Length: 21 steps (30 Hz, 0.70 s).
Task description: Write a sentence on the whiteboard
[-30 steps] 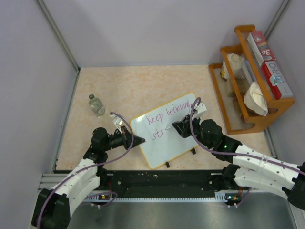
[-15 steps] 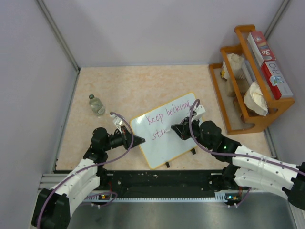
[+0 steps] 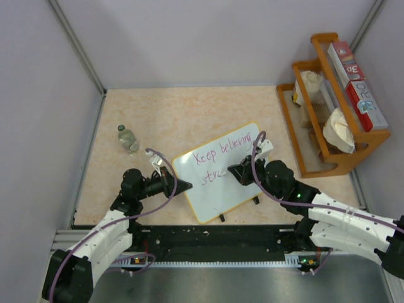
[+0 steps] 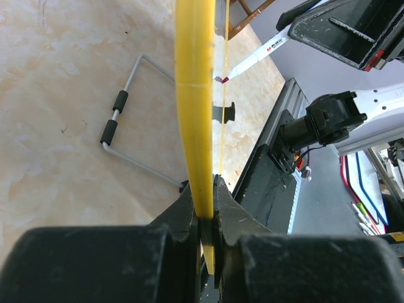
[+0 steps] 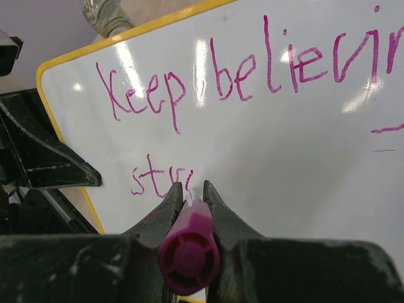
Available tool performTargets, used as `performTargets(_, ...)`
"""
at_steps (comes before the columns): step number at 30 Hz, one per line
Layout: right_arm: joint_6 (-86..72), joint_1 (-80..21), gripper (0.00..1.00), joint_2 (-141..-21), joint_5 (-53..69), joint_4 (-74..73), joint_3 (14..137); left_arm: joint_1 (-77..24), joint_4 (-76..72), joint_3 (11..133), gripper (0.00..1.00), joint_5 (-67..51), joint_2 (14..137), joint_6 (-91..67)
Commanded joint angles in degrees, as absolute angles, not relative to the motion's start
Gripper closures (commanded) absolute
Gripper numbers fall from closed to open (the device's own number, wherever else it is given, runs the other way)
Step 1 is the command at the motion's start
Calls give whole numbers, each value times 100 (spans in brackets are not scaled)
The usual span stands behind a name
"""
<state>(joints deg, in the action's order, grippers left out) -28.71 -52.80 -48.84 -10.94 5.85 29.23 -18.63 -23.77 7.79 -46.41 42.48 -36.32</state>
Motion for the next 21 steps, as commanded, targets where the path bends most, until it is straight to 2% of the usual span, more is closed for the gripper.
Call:
performTargets(1,-2769,-5142,100,-4869,-1582,325,3058,-1925,-2057,580,100,-4808,4219,-2795)
performTargets(21,-2769,-5106,100,-4974,-1635,483,3419,-1925,-2057,571,100,-4816,4219,-2795)
